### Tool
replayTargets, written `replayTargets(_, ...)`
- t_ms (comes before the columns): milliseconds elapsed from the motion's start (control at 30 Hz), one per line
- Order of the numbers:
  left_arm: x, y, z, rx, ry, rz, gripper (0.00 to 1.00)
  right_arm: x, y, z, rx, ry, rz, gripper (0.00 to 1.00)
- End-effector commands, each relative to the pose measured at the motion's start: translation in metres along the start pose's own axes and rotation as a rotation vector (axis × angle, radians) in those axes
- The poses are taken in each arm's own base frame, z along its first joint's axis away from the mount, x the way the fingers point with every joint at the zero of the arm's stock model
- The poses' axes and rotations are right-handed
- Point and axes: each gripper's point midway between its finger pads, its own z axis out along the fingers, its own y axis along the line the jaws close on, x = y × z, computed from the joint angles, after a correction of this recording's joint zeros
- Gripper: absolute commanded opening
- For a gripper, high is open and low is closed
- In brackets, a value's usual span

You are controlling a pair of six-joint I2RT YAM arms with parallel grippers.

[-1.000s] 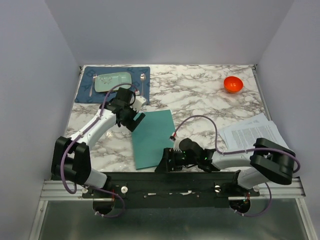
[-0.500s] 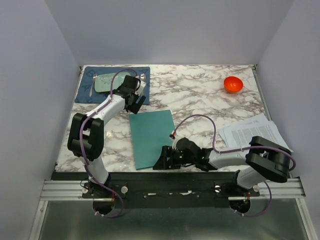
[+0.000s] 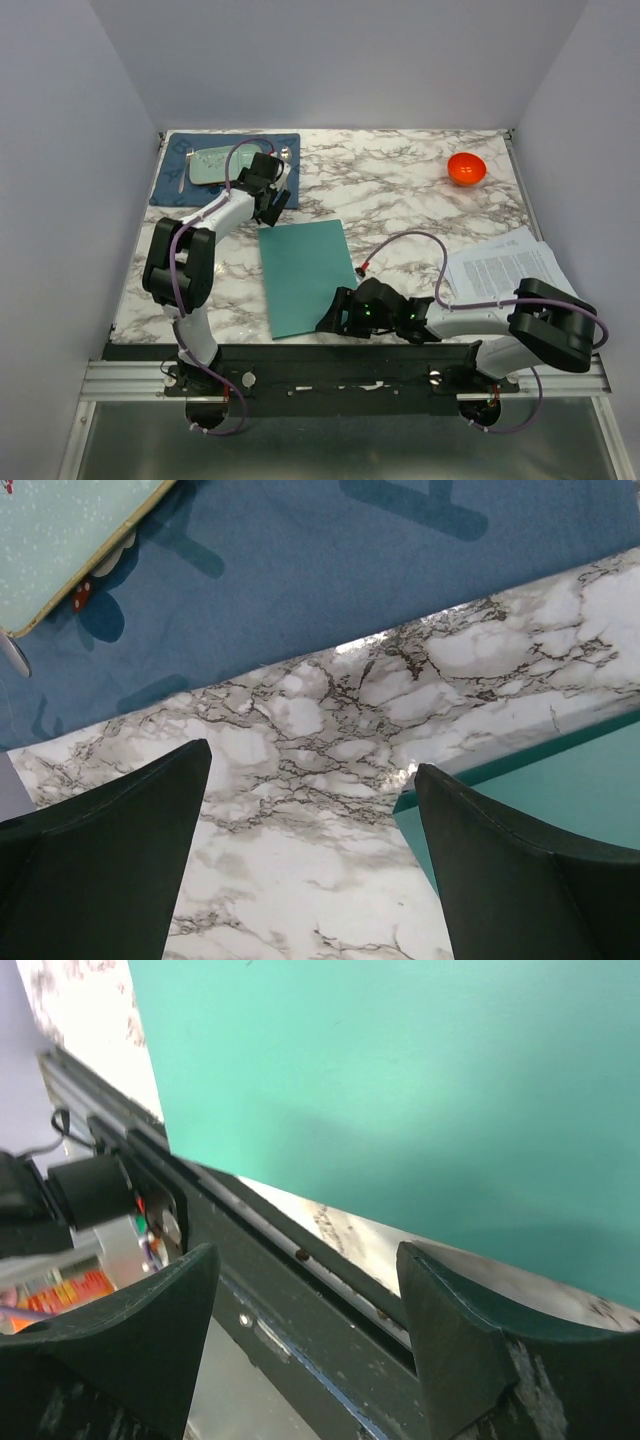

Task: Put the files into the folder

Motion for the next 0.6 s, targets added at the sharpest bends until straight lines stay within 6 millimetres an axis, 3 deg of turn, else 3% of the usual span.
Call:
replayTargets(0, -0.001, 0.006, 0.015, -0.064, -0.002, -0.015, 0.99, -0.008, -0.047, -0.005, 0.182, -0.102, 0.066, 0.80)
replayTargets(300, 0.022, 0.002, 0.035, -0.068, 0.067, 0.006, 0.99, -0.034, -0.062, -0.014, 0.268, -0.250, 0.122, 0.80)
replayTargets(567, 0.056, 0.007, 0.020, -0.016, 0.100, -0.009, 0.99, -0.065, -0.071, -0.024, 0.293, -0.335, 0.153, 0.80)
